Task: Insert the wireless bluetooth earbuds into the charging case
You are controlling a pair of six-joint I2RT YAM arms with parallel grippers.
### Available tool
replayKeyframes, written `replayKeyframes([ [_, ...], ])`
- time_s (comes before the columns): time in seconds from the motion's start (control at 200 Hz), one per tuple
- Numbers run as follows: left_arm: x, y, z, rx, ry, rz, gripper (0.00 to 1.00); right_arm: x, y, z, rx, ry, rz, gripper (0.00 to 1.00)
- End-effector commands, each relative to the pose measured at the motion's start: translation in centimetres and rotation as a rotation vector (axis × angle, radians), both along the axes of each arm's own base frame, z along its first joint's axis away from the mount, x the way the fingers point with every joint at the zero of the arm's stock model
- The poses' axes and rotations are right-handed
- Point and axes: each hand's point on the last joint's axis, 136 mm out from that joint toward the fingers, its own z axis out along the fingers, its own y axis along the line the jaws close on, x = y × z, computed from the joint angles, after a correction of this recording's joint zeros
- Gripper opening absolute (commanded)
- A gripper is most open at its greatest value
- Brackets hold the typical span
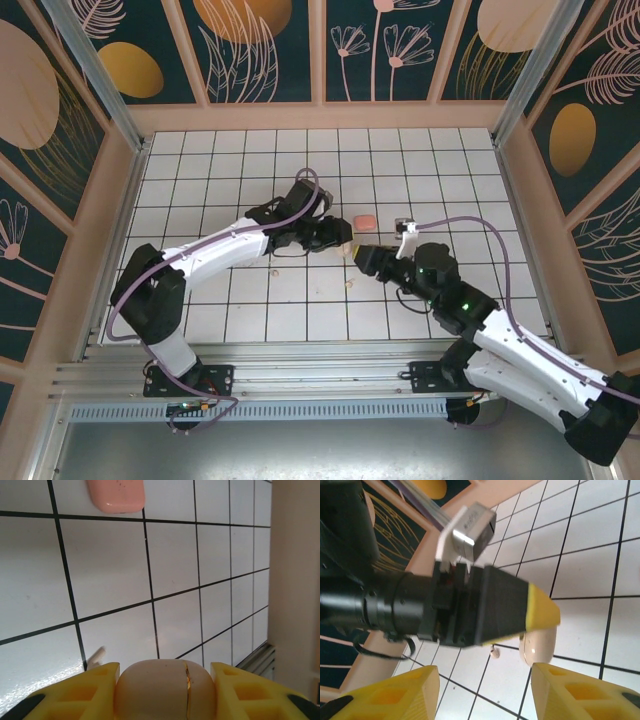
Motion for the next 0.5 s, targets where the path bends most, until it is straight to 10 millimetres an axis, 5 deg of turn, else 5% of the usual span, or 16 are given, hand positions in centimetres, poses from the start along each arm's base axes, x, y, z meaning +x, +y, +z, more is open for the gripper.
replayKeyframes([
  [0.0, 0.3, -0.5, 2.0, -0.086, 0.001, 0.014, 0.25, 0.2, -0.2, -0.5, 0.015, -0.045, -0.028, 0.52],
  [0.49, 0.5, -1.5, 3.1, -0.153, 0.029, 0.013, 0.24, 1.8, 0.5, -0.7, 0.026, -0.088, -0.068, 0.52],
])
